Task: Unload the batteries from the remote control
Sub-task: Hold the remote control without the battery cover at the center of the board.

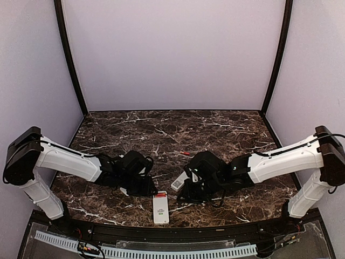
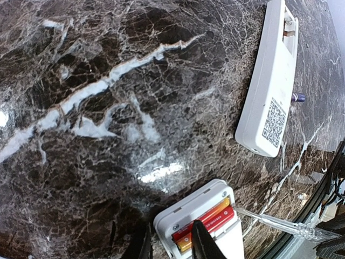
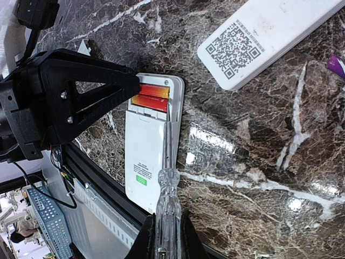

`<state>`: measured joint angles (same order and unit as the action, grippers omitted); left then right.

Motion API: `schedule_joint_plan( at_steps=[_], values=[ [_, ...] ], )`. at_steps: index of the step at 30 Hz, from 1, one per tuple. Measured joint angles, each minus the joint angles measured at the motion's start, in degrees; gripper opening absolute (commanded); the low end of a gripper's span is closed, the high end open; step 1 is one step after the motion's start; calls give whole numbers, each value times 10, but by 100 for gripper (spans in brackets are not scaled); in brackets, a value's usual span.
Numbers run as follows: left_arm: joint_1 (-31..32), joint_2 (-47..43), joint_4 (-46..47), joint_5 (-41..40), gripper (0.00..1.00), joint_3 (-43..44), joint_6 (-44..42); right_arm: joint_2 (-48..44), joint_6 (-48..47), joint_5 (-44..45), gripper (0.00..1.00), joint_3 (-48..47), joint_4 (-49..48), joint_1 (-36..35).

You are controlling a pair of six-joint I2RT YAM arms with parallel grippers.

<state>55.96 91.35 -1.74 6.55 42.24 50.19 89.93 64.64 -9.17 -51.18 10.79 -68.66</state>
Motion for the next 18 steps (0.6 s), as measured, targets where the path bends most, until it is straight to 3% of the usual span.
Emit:
schedule_joint_plan(
  at_steps=[18],
  values=[
    [-3, 5, 10, 6, 15, -1, 1, 0, 8, 3, 0, -10, 20, -11]
  ],
)
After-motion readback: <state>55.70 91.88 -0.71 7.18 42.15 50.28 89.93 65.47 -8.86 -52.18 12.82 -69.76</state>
